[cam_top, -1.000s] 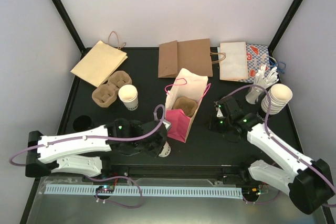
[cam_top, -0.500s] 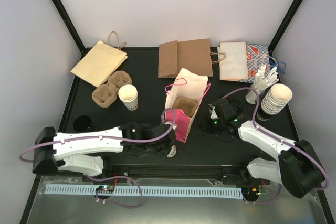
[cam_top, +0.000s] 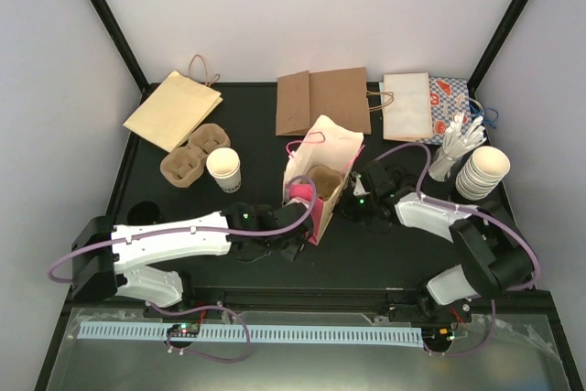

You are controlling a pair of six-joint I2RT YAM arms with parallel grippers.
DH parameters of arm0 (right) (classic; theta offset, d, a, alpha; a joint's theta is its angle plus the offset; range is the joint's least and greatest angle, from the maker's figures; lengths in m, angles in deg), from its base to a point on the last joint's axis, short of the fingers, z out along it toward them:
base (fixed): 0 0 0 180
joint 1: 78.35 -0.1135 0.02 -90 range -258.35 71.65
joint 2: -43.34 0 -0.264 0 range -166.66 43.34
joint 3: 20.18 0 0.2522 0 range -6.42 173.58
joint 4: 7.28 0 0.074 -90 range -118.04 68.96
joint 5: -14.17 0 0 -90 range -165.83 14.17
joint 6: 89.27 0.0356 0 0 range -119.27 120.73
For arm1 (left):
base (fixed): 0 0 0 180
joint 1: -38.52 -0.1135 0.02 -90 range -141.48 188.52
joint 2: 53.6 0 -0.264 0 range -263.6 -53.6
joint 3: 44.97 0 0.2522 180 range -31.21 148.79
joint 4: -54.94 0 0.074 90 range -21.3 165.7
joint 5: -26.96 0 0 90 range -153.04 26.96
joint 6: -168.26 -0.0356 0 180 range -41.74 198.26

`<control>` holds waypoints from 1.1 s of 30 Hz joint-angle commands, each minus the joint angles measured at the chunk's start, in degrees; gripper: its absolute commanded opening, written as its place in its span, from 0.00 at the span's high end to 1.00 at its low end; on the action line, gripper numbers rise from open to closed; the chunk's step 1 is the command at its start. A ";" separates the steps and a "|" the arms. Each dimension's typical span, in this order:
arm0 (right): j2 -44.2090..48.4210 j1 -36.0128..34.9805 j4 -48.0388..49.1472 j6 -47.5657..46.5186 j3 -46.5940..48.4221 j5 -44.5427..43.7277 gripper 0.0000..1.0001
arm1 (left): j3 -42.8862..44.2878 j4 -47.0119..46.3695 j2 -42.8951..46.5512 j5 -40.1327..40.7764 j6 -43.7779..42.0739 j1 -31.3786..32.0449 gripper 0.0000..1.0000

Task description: Pack the takeout coffee

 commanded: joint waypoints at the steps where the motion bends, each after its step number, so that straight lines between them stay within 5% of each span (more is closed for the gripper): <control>1: -4.06 0.29 5.03 0.56 4.84 -0.02 0.99 | 1.61 -0.66 -0.01 2.24 -4.45 -4.06 0.98; 11: -16.33 0.33 3.31 -2.14 16.28 -1.99 0.99 | 2.50 -1.54 -0.98 1.59 -10.97 -10.01 0.99; 18: -14.40 0.46 -0.36 -4.38 17.69 -5.31 0.99 | 2.26 2.08 -0.08 -2.03 -10.13 -9.61 0.98; 33: 0.89 3.41 -14.72 -12.73 13.46 -16.91 0.90 | 9.92 6.02 -5.24 -3.44 -1.73 5.76 0.98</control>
